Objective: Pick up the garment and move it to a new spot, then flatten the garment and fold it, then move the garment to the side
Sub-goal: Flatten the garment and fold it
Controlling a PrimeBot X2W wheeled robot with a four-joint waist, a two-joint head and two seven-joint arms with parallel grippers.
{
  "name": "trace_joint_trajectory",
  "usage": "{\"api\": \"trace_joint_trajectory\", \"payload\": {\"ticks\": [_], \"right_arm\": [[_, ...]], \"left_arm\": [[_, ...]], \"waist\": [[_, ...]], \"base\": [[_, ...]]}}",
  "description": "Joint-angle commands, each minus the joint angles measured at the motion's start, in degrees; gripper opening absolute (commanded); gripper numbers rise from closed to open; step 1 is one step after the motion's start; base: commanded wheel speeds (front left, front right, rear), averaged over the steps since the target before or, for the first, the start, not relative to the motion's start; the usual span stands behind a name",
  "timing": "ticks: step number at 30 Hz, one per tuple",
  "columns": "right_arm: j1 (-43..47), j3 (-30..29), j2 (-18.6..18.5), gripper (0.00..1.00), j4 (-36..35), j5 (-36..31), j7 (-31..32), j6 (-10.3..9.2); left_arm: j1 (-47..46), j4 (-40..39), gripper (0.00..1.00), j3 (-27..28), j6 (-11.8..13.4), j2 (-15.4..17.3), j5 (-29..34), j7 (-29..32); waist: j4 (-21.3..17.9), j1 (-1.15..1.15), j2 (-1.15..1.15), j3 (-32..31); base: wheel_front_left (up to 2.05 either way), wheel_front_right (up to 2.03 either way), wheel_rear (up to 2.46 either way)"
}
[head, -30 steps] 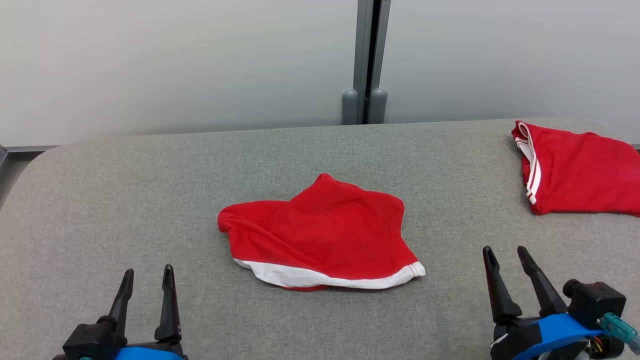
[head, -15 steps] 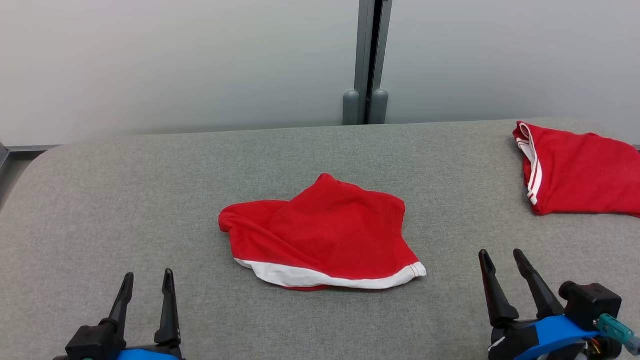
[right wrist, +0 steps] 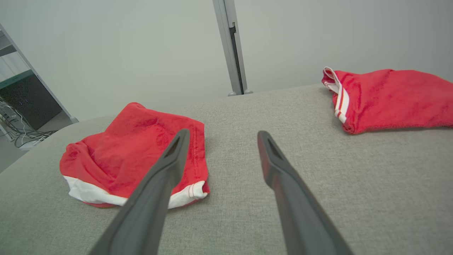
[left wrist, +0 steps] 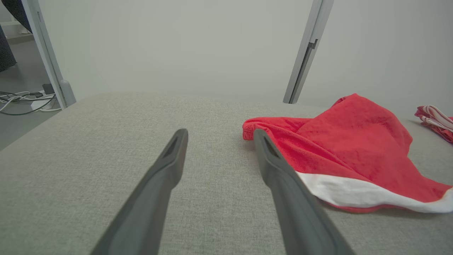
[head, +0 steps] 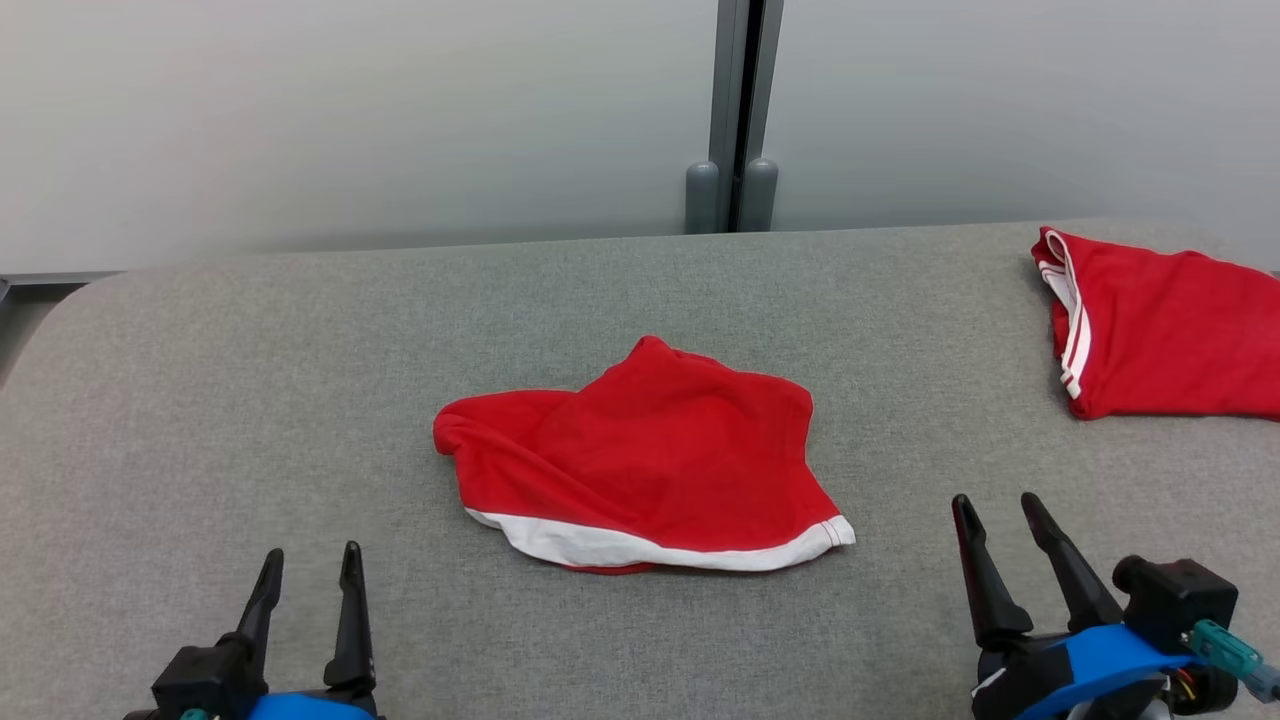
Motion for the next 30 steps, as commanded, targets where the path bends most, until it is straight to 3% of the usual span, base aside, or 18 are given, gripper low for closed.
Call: {"api": "trace_joint_trajectory", "payload": {"ticks": [1, 15, 28, 29, 30], "right_arm": [[-0.81, 0.35, 0.04, 1.00, -0.03, -0.51, 0.34, 0.01], [-9.94, 7.52, -0.02, 1.00, 8.14, -0.20, 10.29, 0.01], [-16.68, 14.28, -0.02, 1.00, 17.29, 2.92, 11.66, 0.01], [-17.55, 14.97, -0.01, 1.00, 18.82, 3.06, 11.62, 0.01], [-17.55, 14.97, -0.01, 1.00, 18.82, 3.06, 11.62, 0.01]], "left_arm": [[-1.74, 1.20, 1.00, -0.31, -0.29, -0.15, -0.06, 0.48], [-16.31, 19.37, 1.00, -4.53, -3.56, -4.17, -5.00, 6.19], [-24.27, 31.78, 1.00, -5.25, -4.52, -5.36, -9.02, 7.35], [-24.78, 33.38, 0.73, -5.96, -4.58, -5.60, -9.50, 7.05], [-24.78, 33.38, 0.73, -5.96, -4.58, -5.60, -9.50, 7.05]], "waist": [[0.09, 0.00, -0.01, 0.37], [-1.64, 0.00, -0.01, 5.69], [-3.65, 0.00, -0.01, 8.68], [-3.65, 0.00, -0.01, 9.00], [-3.65, 0.00, -0.01, 9.00]], "base": [[0.00, 0.00, 0.00], [0.00, 0.00, 0.00], [0.00, 0.00, 0.00], [0.00, 0.00, 0.00], [0.00, 0.00, 0.00]]}}
